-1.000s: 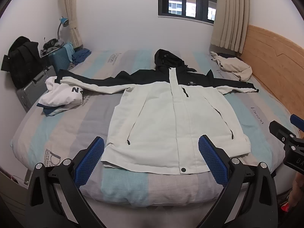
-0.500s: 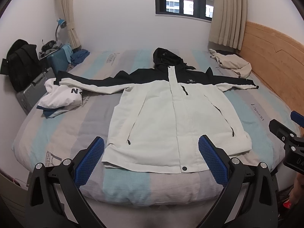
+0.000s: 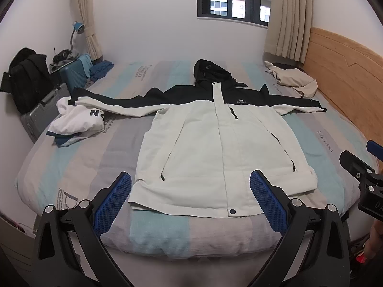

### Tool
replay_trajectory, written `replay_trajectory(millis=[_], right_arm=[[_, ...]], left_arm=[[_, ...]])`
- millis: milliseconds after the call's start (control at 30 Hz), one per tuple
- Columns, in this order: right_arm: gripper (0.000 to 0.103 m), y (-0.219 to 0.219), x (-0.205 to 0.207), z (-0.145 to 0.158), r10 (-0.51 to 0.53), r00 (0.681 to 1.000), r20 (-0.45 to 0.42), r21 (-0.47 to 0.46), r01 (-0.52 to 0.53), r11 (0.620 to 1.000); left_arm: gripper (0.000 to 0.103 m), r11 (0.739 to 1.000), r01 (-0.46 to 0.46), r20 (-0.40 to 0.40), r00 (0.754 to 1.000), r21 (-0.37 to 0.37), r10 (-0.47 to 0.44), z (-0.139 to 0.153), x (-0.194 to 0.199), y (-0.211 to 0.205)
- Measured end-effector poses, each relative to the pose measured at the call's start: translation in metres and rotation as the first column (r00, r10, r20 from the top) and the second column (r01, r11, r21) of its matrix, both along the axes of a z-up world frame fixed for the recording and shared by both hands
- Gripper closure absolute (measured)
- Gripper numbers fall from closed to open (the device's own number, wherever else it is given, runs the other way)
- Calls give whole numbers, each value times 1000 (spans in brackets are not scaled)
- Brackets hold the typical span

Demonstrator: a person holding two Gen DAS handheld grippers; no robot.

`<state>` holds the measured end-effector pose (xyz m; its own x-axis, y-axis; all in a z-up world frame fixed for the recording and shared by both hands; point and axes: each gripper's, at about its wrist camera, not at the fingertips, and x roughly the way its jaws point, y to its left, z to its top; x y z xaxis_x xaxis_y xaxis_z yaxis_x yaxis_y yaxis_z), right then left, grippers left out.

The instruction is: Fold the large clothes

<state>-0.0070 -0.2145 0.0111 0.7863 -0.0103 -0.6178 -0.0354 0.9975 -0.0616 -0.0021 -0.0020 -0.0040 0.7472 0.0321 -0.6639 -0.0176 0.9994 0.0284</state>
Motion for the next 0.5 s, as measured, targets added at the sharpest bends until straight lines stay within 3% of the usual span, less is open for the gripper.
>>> replay_trajectory(millis=[500], right_arm=[[7, 2, -3, 8, 8, 1000, 27, -20, -8, 1000]], left_arm=[[6, 1000, 7, 14, 1000, 12, -7, 6, -4, -9]])
